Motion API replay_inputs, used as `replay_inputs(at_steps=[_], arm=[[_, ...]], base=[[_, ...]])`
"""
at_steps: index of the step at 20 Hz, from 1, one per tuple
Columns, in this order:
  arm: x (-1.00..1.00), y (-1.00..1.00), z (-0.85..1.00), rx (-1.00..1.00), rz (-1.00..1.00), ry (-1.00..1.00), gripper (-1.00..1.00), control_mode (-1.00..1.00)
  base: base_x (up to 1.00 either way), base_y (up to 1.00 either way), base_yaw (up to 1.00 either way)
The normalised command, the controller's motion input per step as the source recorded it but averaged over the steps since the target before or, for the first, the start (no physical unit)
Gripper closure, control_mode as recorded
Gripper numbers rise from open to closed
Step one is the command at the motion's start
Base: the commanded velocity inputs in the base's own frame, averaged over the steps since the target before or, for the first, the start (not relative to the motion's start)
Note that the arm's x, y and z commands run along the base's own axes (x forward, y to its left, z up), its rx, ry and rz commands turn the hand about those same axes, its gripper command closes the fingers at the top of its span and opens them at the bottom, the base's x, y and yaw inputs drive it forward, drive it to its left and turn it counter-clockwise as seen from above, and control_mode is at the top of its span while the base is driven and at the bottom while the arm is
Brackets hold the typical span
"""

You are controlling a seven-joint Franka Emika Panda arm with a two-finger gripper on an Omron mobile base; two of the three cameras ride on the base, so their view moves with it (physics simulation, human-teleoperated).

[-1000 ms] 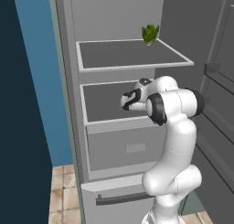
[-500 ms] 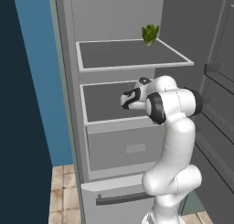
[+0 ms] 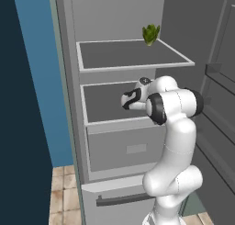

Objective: Take the fish out of the fridge, briefly rinse it in the sink, and place it on the tray next to the sink.

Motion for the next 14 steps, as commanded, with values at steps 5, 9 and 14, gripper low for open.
replay_inputs(at_steps=[5, 9, 14], arm=[[0.0, 0.0, 0.06, 0.0, 0.0, 0.0, 1.0, -1.0], [-0.17, 0.0, 0.66, 0.0, -0.02, -0.07, 1.0, -1.0], [-0.55, 0.0, 0.98, 0.0, -0.05, -0.02, 1.0, -1.0]], base=[[0.0, 0.0, 0.0], [0.0, 0.0, 0.0], [0.0, 0.0, 0.0]])
